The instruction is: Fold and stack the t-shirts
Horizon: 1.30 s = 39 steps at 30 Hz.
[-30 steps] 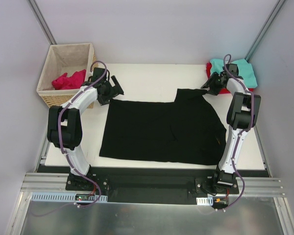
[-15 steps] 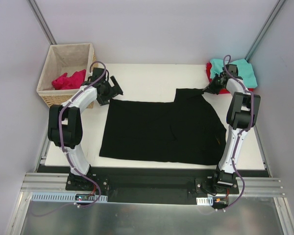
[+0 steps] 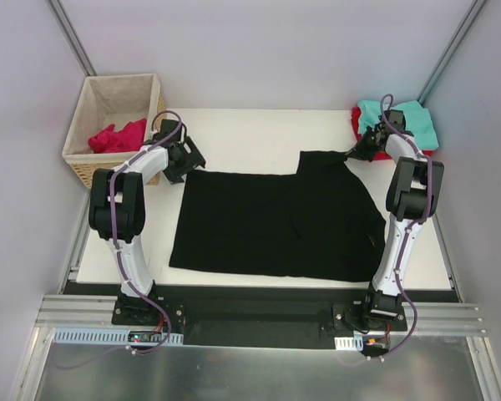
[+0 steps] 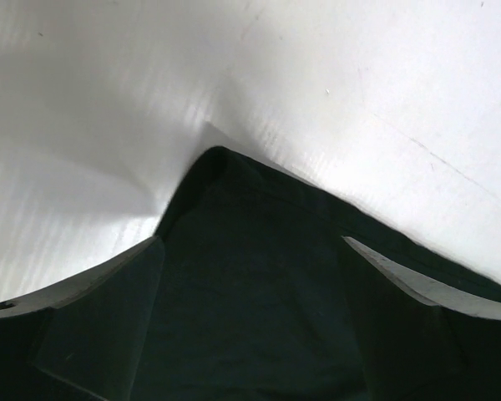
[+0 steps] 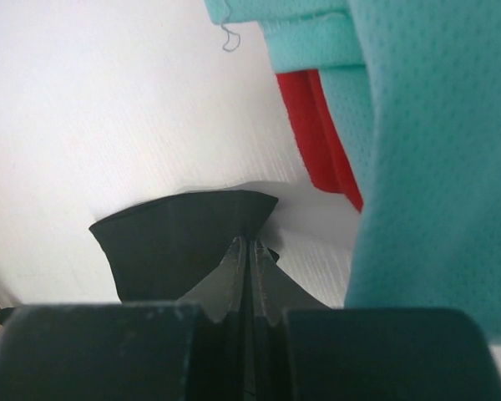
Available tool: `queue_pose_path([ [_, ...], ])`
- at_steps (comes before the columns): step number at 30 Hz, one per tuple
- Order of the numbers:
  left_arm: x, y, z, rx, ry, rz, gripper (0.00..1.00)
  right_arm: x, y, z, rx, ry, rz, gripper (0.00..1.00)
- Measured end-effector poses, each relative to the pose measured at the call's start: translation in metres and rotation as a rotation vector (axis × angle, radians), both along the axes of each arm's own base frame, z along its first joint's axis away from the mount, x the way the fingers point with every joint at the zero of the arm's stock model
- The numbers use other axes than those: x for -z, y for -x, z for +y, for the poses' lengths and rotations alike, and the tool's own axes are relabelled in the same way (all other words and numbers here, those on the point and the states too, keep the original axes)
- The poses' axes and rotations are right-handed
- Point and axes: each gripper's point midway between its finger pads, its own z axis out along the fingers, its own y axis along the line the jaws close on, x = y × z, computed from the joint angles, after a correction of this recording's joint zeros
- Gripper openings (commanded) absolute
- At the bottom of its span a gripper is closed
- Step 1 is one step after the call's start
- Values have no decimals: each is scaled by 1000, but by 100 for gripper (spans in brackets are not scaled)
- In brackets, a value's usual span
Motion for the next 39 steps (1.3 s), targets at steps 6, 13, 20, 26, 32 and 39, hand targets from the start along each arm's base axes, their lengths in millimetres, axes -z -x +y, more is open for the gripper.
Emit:
queue_pose_path([
  [6,-4,-13,14,-51,-18,-18,62,0,0,0,-1,1,-1,1],
  [13,3,-31,18,-64,-36,-28,59,0,-1,0,-3,2,-6,1],
  [20,17,-38,18,-68,-44,-13,55,0,-1,0,-8,6,-9,1],
  [26,24,-39,21,-76,-47,-5,27,0,-1,0,-10,7,-10,1],
  [32,28,-39,22,-77,-51,2,9,0,-1,0,-11,7,-11,1],
  [39,28,-39,22,-77,-49,3,0,-1,-2,2,-15,5,-15,1],
])
